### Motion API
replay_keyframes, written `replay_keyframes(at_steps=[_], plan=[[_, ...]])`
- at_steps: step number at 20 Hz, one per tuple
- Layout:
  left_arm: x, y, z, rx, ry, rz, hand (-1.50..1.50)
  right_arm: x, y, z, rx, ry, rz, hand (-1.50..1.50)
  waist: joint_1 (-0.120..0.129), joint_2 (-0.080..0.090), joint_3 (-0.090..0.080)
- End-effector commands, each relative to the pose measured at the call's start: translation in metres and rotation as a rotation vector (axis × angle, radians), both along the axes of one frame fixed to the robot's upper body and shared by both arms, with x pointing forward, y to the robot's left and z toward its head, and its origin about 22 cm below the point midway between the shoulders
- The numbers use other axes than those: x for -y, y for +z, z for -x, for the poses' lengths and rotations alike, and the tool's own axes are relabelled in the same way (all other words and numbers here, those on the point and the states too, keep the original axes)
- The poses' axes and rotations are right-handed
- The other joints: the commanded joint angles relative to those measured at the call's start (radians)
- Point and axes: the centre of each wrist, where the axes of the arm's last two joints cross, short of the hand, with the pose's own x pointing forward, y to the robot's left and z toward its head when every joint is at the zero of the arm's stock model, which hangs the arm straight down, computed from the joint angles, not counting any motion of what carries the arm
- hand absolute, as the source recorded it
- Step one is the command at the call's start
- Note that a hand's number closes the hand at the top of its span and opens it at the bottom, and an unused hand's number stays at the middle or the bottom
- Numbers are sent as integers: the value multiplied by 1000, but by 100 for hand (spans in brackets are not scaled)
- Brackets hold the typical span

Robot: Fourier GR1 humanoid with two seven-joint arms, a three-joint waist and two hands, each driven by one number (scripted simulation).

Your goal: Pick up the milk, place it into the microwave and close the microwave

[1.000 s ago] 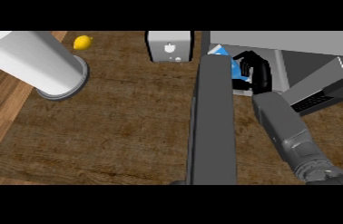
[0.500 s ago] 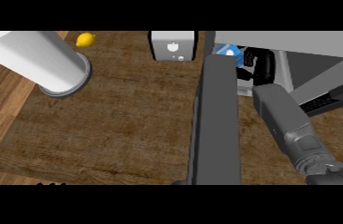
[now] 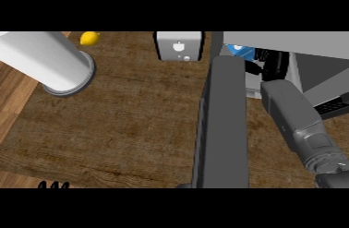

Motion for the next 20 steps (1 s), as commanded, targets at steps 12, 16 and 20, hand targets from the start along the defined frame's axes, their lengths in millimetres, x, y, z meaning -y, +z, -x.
replay_keyframes(at_steps=[12, 16, 20], plan=[[-2, -1, -14, 10, -27, -20, -150, 0, -35, 19, -234, -68, 303, -150, 41, 6, 2], [-5, -3, -18, 13, -18, -30, -150, -21, -37, 19, -258, 27, 293, -150, 37, 8, 1], [-7, -4, -17, 16, -27, -40, -150, -38, -38, 19, -275, 103, 269, -150, 30, 2, 1]])
